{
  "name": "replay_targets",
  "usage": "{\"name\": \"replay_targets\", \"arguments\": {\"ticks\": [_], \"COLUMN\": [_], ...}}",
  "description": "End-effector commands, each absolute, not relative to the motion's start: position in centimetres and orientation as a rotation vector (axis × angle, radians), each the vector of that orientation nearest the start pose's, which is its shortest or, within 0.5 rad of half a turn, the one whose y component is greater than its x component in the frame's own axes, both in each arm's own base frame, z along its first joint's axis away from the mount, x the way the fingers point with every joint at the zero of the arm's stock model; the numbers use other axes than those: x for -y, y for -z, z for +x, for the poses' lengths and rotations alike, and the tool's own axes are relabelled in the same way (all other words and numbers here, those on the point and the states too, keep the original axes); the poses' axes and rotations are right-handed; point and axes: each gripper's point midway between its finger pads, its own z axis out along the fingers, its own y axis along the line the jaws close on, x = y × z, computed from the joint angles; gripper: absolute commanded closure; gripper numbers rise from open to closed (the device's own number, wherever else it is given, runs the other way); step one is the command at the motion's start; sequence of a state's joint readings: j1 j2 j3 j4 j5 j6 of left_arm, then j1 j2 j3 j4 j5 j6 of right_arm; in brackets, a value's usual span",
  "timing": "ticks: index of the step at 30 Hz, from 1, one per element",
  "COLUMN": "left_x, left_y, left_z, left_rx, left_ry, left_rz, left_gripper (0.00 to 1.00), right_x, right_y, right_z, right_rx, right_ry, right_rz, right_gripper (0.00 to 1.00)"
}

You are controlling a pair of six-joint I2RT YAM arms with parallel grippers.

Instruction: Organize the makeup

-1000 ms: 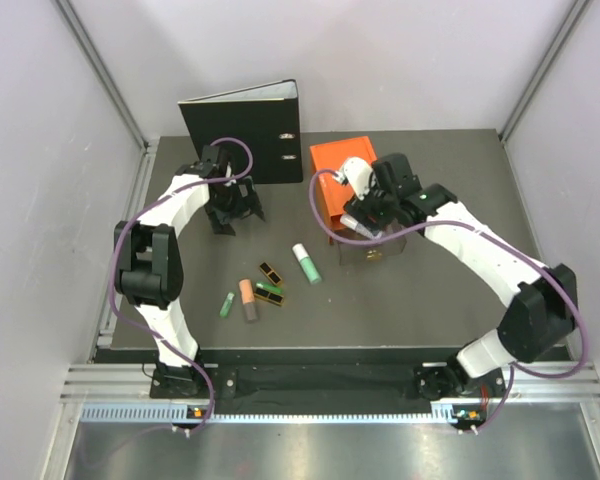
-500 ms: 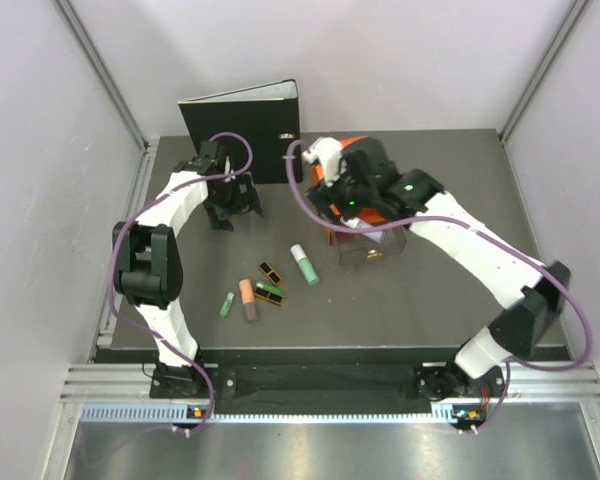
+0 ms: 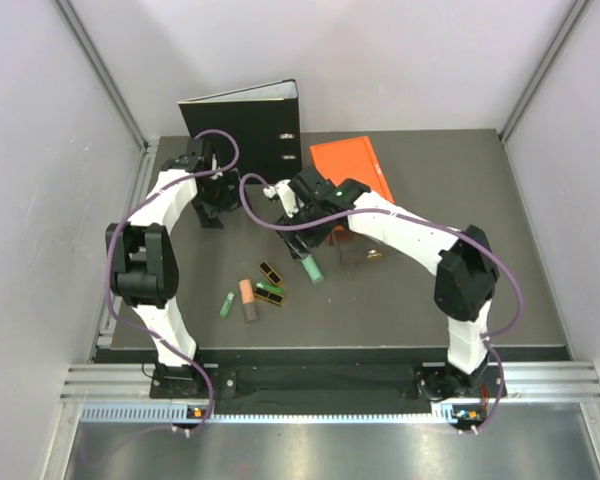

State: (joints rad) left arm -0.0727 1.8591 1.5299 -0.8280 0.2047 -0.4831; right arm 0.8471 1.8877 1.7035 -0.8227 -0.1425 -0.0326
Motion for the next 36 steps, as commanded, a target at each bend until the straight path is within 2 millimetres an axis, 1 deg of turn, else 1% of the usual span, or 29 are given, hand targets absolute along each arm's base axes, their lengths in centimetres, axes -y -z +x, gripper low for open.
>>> {"name": "replay_targets", "arguments": {"ticks": [1, 2, 3, 4, 6, 7, 10, 12, 13, 16, 21, 22, 26, 27, 30, 31, 33, 34, 35, 36], "left_x": [7.8, 7.8, 7.7, 7.6, 7.5, 7.5, 7.6, 7.6, 7.6, 7.7, 8.0, 8.1, 8.2, 8.2, 8.3, 8.3, 8.4, 8.4, 8.5, 8.5], "left_y": [-13.8, -13.9, -13.9, -14.0, -14.1, -14.1, -14.2, -14.2, -14.1, -14.2, -14.9, -15.0, -15.4, -15.5, -15.4, -15.4, -15.2, -15.1, -15.1, -15.1], "left_z": [40.5, 40.5, 40.3, 40.3, 40.2, 40.2, 40.0, 40.0, 40.0, 40.0, 40.2, 40.2, 40.2, 40.2, 40.1, 40.2, 40.1, 40.1, 40.0, 40.0], "left_rx": [-2.658, -2.655, -2.655, -2.653, -2.650, -2.648, -2.647, -2.645, -2.646, -2.644, -2.616, -2.610, -2.596, -2.593, -2.589, -2.582, -2.586, -2.585, -2.588, -2.587], "left_ry": [0.435, 0.433, 0.433, 0.430, 0.430, 0.430, 0.445, 0.444, 0.446, 0.454, 0.488, 0.491, 0.501, 0.502, 0.511, 0.515, 0.520, 0.525, 0.530, 0.534], "left_rz": [-0.480, -0.480, -0.482, -0.486, -0.487, -0.491, -0.493, -0.495, -0.497, -0.503, -0.490, -0.487, -0.493, -0.494, -0.502, -0.500, -0.509, -0.509, -0.509, -0.505], "left_gripper": [0.01, 0.01, 0.01, 0.01, 0.01, 0.01, 0.01, 0.01, 0.01, 0.01, 0.01, 0.01, 0.01, 0.01, 0.01, 0.01, 0.01, 0.01, 0.01, 0.01], "right_x": [-37.0, -36.9, -36.9, -36.9, -36.9, -36.7, -35.9, -35.8, -35.6, -35.4, -35.5, -35.3, -35.0, -34.9, -34.6, -34.5, -34.5, -34.6, -34.7, -34.7], "right_y": [-13.6, -13.1, -12.5, -11.4, -10.6, -9.7, -8.4, -7.9, -7.2, -6.1, -4.9, -4.2, -2.8, -2.5, -2.4, -2.5, -2.5, -2.5, -2.5, -2.7], "right_z": [28.8, 28.8, 28.8, 28.9, 29.0, 29.0, 29.4, 29.2, 29.1, 28.7, 27.8, 27.5, 26.7, 26.6, 26.5, 26.7, 26.6, 26.5, 26.3, 26.3], "right_rx": [-2.395, -2.408, -2.443, -2.465, -2.478, -2.498, -2.530, -2.545, -2.558, -2.580, -2.595, -2.611, -2.636, -2.619, -2.600, -2.592, -2.580, -2.582, -2.583, -2.582], "right_ry": [-0.498, -0.488, -0.486, -0.469, -0.455, -0.437, -0.358, -0.352, -0.348, -0.337, -0.351, -0.343, -0.335, -0.330, -0.316, -0.309, -0.318, -0.327, -0.329, -0.329], "right_rz": [-1.159, -1.163, -1.131, -1.134, -1.143, -1.145, -1.142, -1.146, -1.147, -1.157, -1.204, -1.215, -1.242, -1.285, -1.314, -1.315, -1.310, -1.308, -1.313, -1.315], "right_gripper": [0.37, 0.38, 0.39, 0.41, 0.43, 0.43, 0.43, 0.44, 0.44, 0.46, 0.46, 0.47, 0.47, 0.49, 0.64, 0.75, 0.87, 0.95, 1.00, 1.00]}}
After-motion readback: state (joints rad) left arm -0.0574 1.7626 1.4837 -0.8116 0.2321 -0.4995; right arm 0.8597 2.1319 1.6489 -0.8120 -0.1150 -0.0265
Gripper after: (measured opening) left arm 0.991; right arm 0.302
